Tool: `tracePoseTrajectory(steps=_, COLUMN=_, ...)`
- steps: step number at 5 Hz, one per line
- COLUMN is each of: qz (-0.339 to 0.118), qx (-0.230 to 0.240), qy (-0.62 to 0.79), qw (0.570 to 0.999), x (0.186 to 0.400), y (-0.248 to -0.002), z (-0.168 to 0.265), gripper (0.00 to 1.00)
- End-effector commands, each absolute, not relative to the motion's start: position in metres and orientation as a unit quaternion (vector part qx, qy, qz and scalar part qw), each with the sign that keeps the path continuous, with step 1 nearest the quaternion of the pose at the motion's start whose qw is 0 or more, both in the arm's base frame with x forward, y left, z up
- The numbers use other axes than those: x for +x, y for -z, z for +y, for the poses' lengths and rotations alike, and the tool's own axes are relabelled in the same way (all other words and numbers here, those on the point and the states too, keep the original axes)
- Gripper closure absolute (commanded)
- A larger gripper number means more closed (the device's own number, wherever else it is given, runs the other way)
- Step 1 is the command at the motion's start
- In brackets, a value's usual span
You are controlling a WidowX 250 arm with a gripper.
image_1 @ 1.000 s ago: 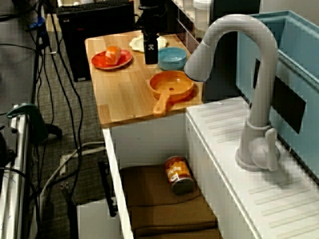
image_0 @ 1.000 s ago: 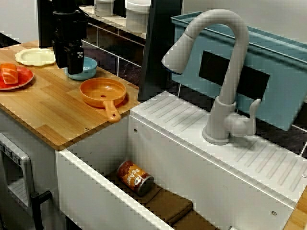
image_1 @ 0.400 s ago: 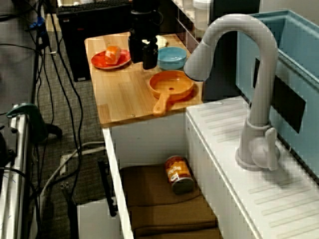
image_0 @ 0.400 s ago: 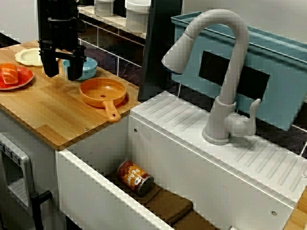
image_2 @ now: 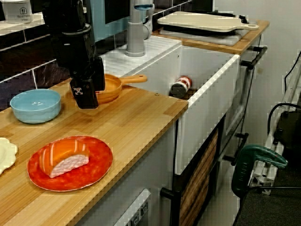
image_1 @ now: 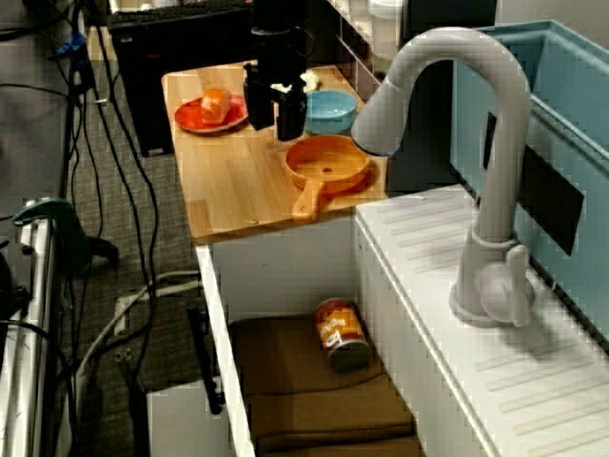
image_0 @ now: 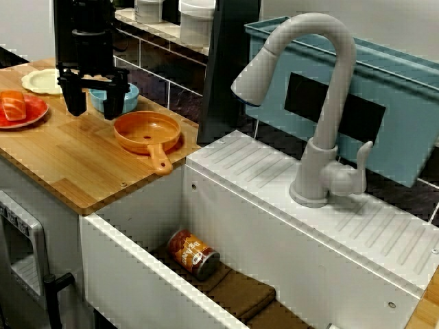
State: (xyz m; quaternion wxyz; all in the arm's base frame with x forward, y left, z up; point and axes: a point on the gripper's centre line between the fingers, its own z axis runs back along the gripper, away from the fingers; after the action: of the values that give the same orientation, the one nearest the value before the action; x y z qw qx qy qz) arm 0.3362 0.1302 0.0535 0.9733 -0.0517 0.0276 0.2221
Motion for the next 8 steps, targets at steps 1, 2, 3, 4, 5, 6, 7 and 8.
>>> tracePoseTrajectory(steps=1, qz=-0.029, qx=-0.043, qy=-0.245, qw=0.968, x=0.342, y=-0.082, z=0.124, gripper=0.0)
tracePoseTrajectory(steps=2, qz=-0.028, qx=-0.041, qy=-0.245, qw=0.968, x=0.341, y=-0.079, z=0.12, gripper=0.0)
tracePoseTrajectory(steps=3, qz=-0.03, qx=-0.04, qy=-0.252, qw=0.967, x=0.341, y=-0.075, z=0.121, gripper=0.0)
tracePoseTrajectory(steps=4, qz=-0.031, qx=-0.04, qy=-0.256, qw=0.965, x=0.342, y=-0.071, z=0.122, gripper=0.0)
tracePoseTrajectory(steps=5, qz=-0.029, qx=-0.037, qy=-0.26, qw=0.965, x=0.345, y=-0.065, z=0.122, gripper=0.0)
tracePoseTrajectory(steps=6, qz=-0.026, qx=-0.032, qy=-0.26, qw=0.965, x=0.348, y=-0.062, z=0.122, gripper=0.0)
tracePoseTrajectory(steps=7, qz=-0.027, qx=-0.032, qy=-0.262, qw=0.964, x=0.348, y=-0.062, z=0.122, gripper=0.0)
tracePoseTrajectory(steps=8, qz=-0.03, qx=-0.028, qy=-0.263, qw=0.964, x=0.346, y=-0.056, z=0.121, gripper=0.0)
